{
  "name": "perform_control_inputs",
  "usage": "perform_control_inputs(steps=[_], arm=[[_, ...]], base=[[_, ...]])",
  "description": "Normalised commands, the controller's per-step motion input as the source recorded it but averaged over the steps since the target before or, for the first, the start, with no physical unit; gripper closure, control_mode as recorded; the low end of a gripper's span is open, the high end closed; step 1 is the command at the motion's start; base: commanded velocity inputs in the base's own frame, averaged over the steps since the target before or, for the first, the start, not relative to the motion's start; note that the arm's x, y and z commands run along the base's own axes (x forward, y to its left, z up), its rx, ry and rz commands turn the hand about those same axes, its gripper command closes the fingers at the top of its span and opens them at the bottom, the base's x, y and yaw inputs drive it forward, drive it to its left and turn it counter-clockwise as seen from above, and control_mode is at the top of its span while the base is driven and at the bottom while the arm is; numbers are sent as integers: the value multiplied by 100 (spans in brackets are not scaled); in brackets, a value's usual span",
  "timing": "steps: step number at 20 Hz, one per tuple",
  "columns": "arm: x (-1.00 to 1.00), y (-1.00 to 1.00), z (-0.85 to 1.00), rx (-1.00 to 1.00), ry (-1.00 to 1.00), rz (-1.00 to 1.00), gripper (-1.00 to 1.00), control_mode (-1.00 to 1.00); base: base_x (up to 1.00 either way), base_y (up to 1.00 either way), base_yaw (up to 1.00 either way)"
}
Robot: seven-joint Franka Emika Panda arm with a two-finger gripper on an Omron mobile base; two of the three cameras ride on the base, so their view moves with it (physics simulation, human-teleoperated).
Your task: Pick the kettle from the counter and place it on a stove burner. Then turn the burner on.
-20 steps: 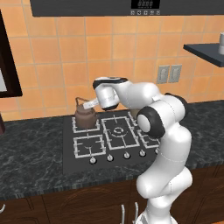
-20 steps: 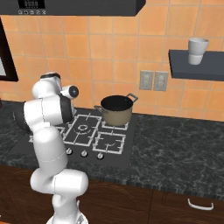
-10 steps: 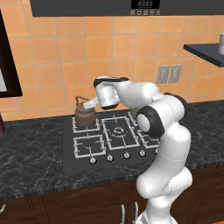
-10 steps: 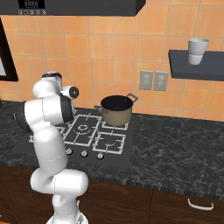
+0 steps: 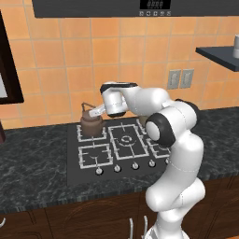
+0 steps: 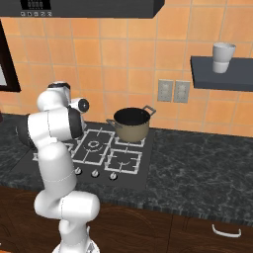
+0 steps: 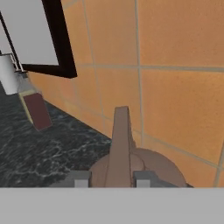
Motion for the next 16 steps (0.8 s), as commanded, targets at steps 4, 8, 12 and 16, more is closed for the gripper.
perform_control_inputs(steps=[4, 8, 12, 16], arm=[[0, 0, 0, 0, 0, 0, -100, -100], [0, 0, 0, 0, 0, 0, -100, -100], [0, 0, 1, 0, 0, 0, -100, -100], [0, -15, 31, 0, 3, -10, -100, -100]], base=[[0, 0, 0], [0, 0, 0], [0, 0, 0], [0, 0, 0]])
